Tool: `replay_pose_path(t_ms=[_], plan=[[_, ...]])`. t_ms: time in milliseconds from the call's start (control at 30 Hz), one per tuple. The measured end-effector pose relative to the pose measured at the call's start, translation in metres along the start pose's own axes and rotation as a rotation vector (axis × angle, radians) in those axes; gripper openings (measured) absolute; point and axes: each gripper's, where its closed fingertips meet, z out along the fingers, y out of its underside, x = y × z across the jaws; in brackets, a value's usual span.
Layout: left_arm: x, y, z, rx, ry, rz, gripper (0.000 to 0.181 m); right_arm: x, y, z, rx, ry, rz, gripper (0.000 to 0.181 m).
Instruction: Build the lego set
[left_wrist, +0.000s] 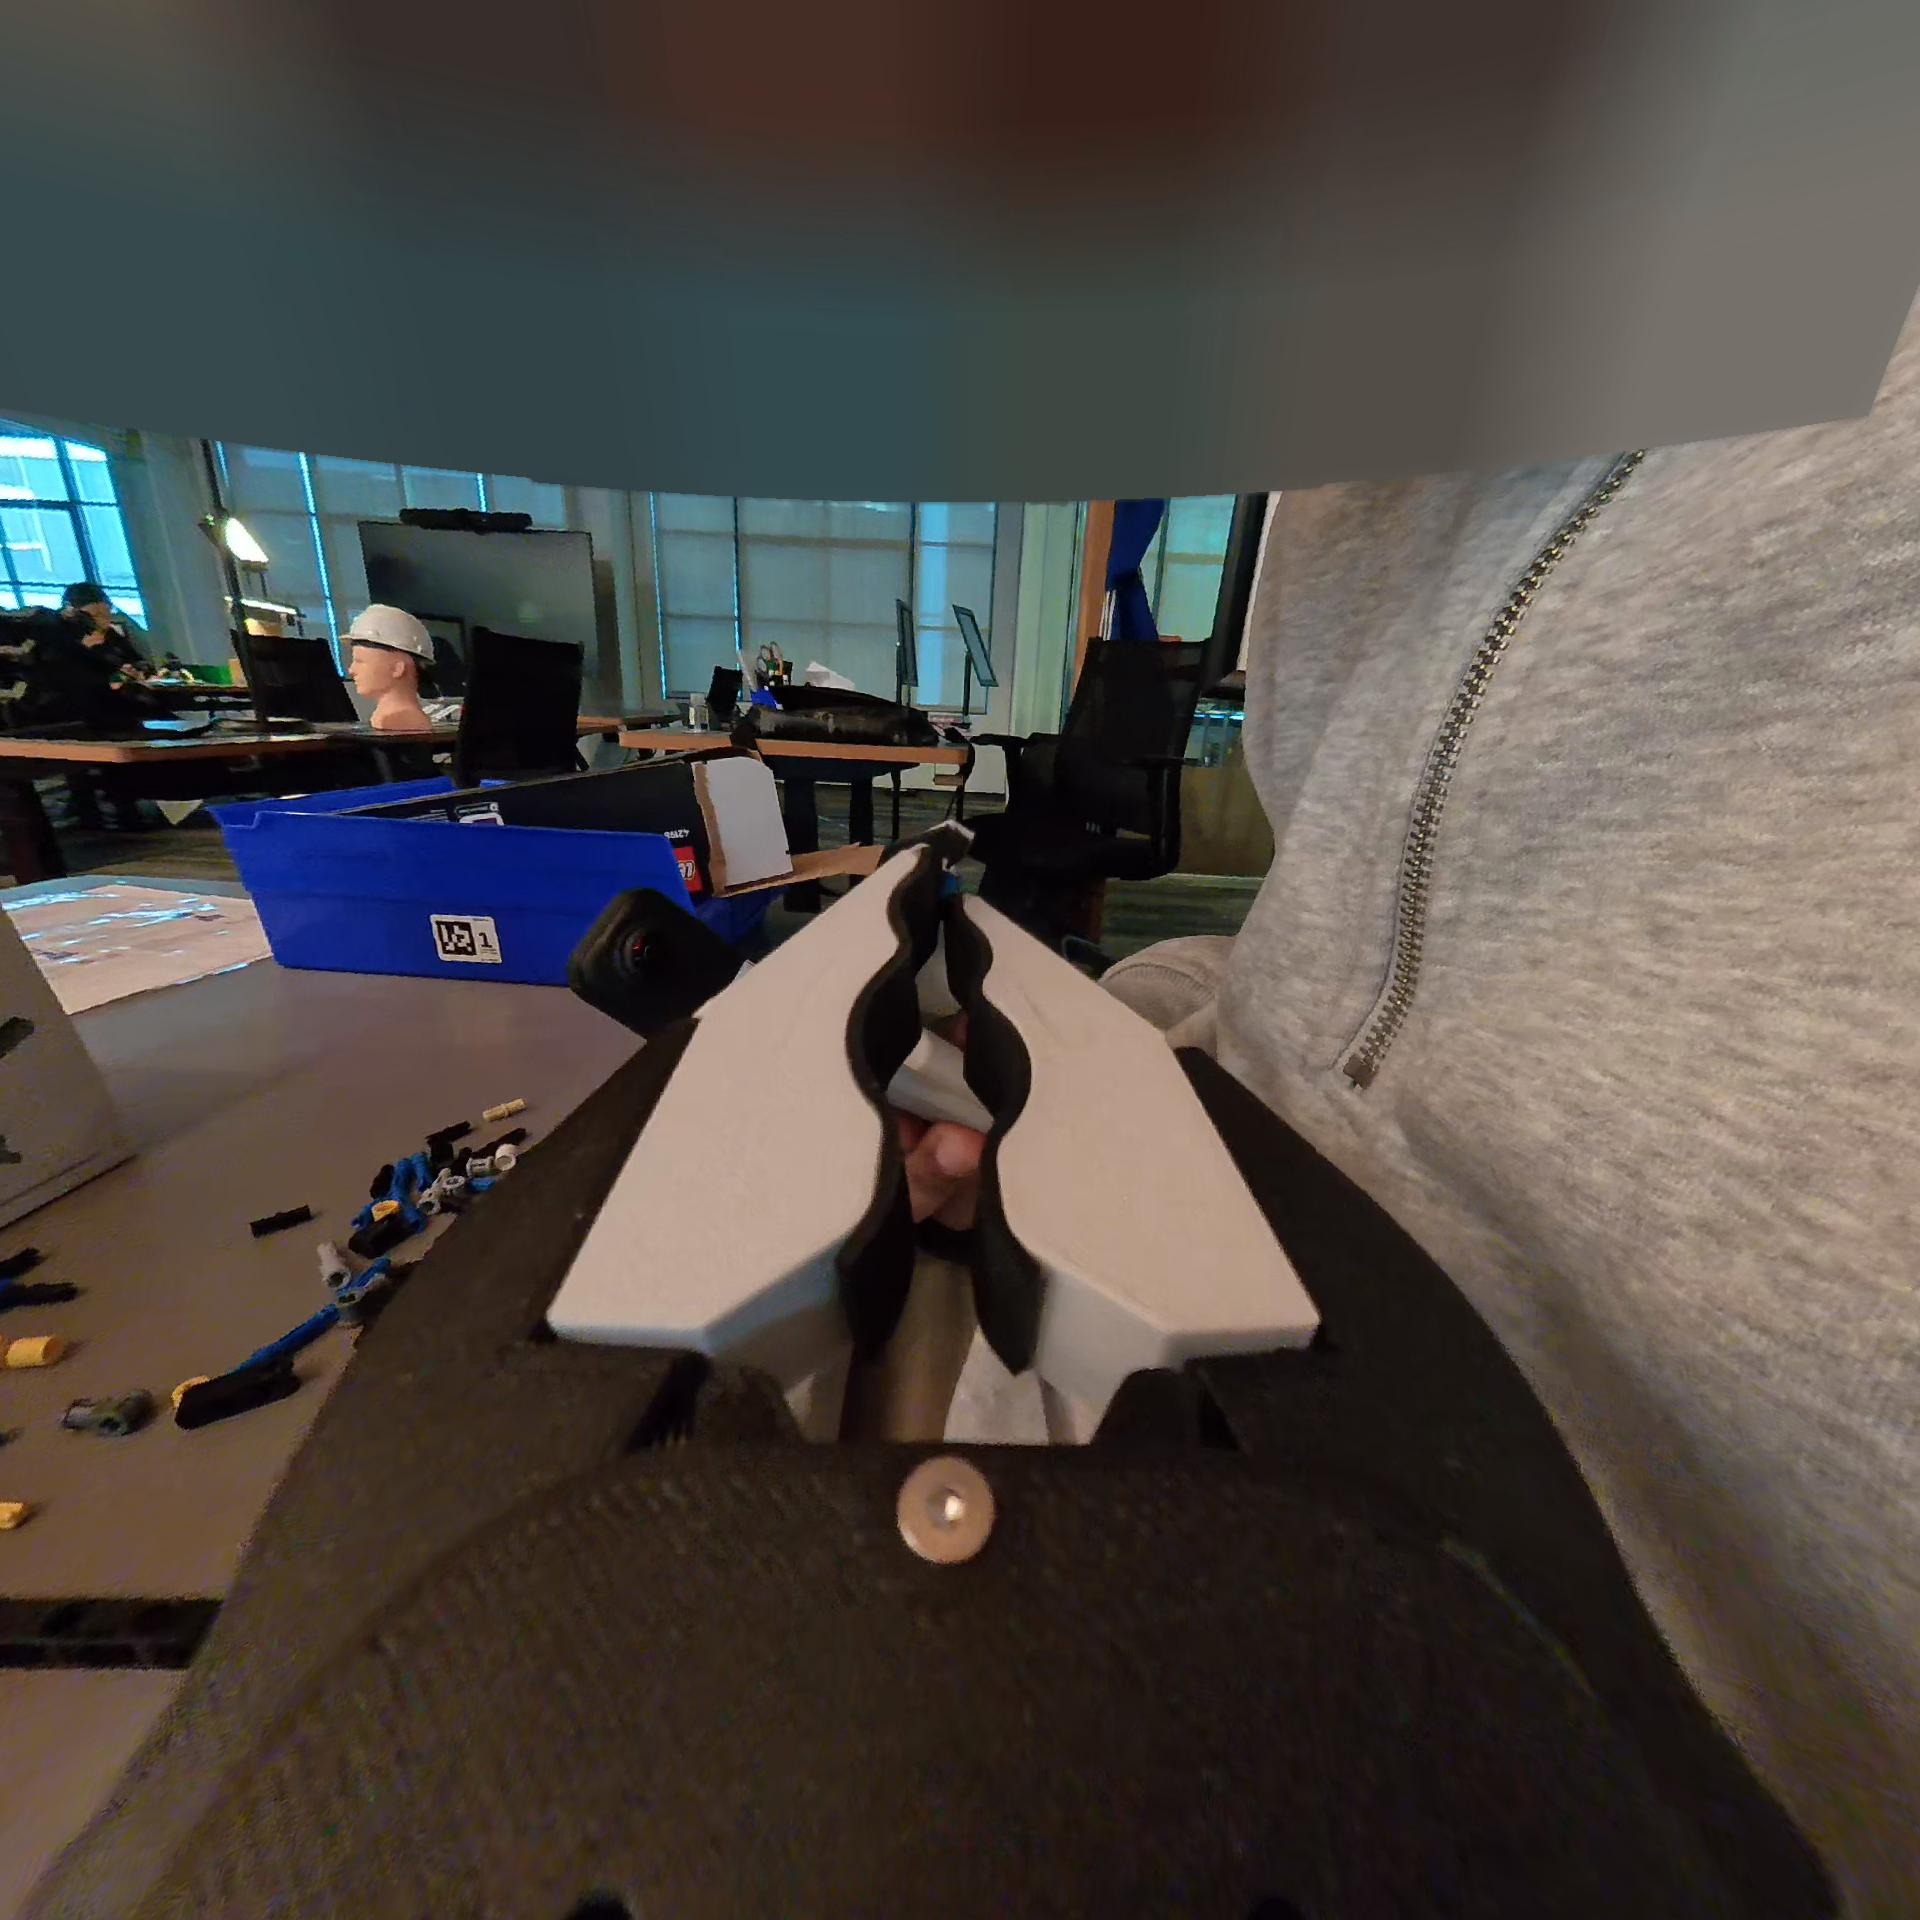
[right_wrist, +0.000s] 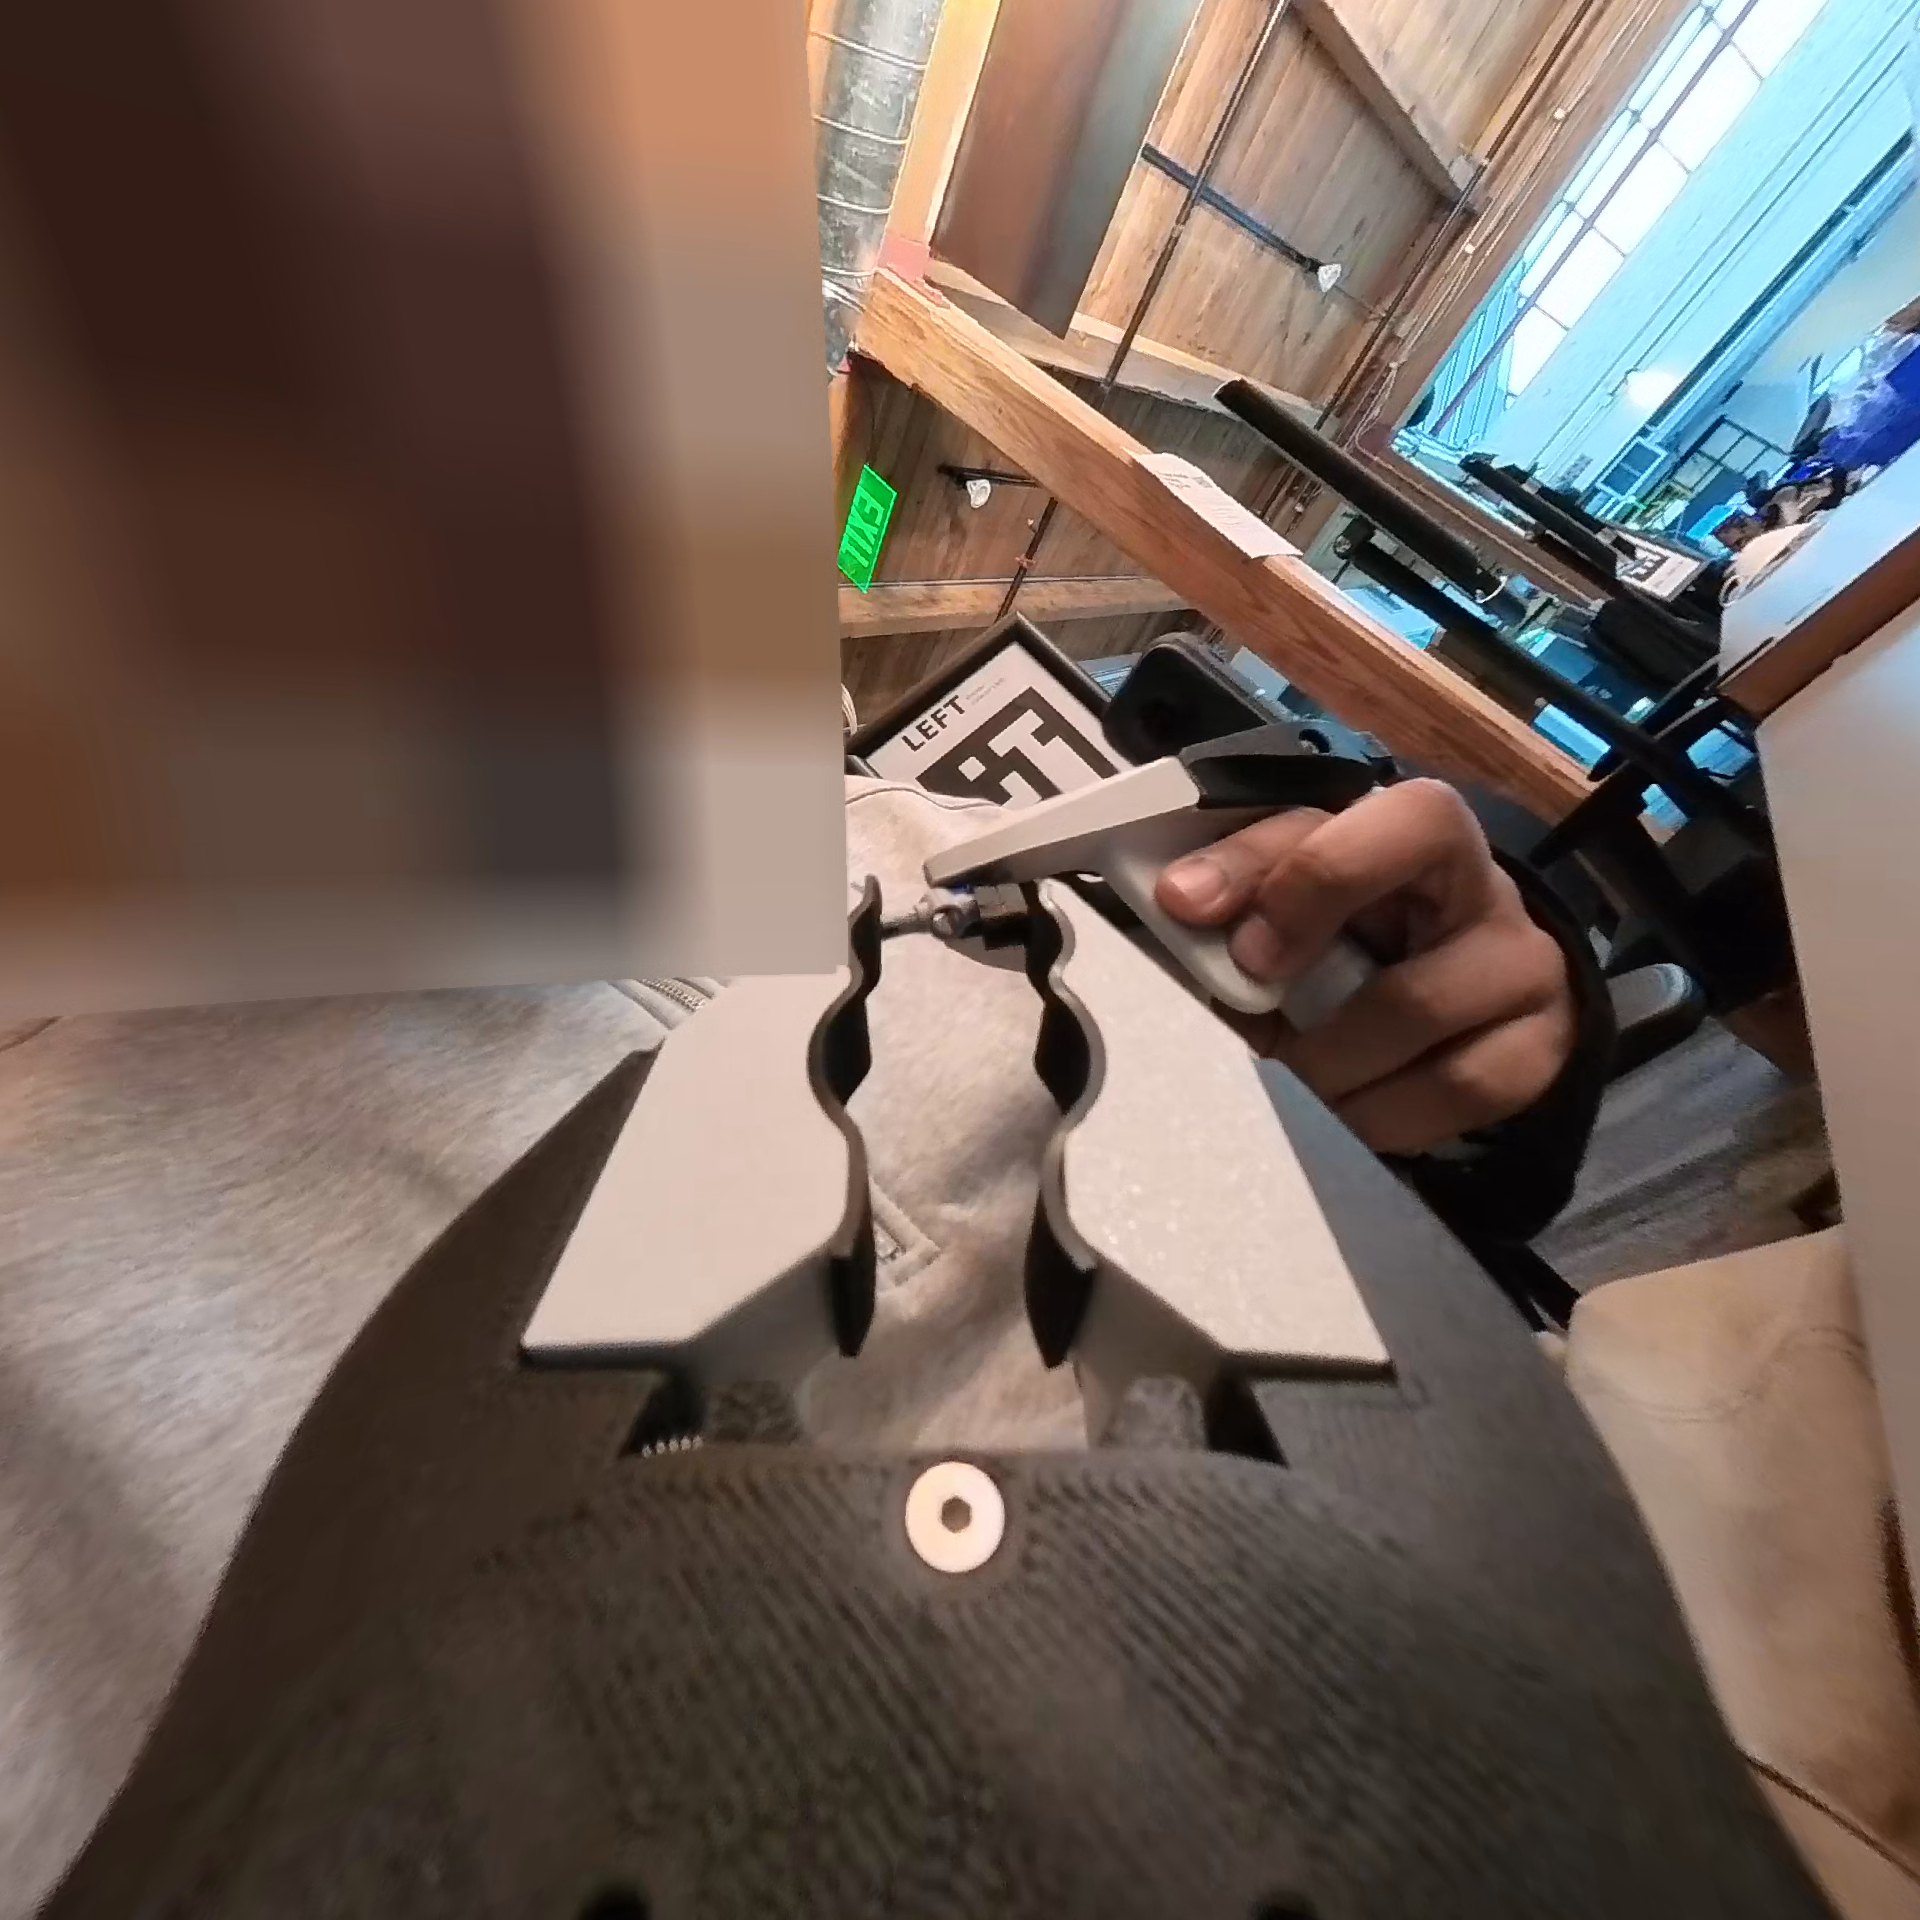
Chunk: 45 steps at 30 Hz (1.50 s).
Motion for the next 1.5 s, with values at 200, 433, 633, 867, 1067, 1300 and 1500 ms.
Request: replay_pose_path(t_ms=[200,433,633,867,1067,1300,1500], plan=[[-0.003,0.001,-0.001,-0.003,-0.004,-0.020,0.000,0.002,-0.002,-0.001,0.000,0.035,-0.052,0.026],[-0.022,0.012,-0.002,-0.041,-0.083,-0.108,0.001,0.014,-0.013,-0.013,-0.111,0.361,-0.510,0.026],[-0.032,0.008,-0.003,0.067,-0.104,-0.295,0.028,0.011,-0.020,-0.019,-0.170,0.511,-0.806,0.026],[-0.036,0.012,-0.004,0.064,-0.092,-0.377,0.047,0.013,-0.023,-0.025,-0.198,0.557,-0.864,0.026],[-0.035,0.018,-0.003,0.029,-0.088,-0.378,0.026,0.015,-0.016,-0.020,-0.230,0.539,-0.872,0.026],[-0.032,0.021,-0.001,-0.003,-0.090,-0.338,0.016,0.020,-0.013,-0.020,-0.258,0.555,-0.867,0.027],[-0.034,0.022,-0.002,-0.012,-0.089,-0.336,0.013,0.022,-0.013,-0.019,-0.271,0.559,-0.904,0.033]])
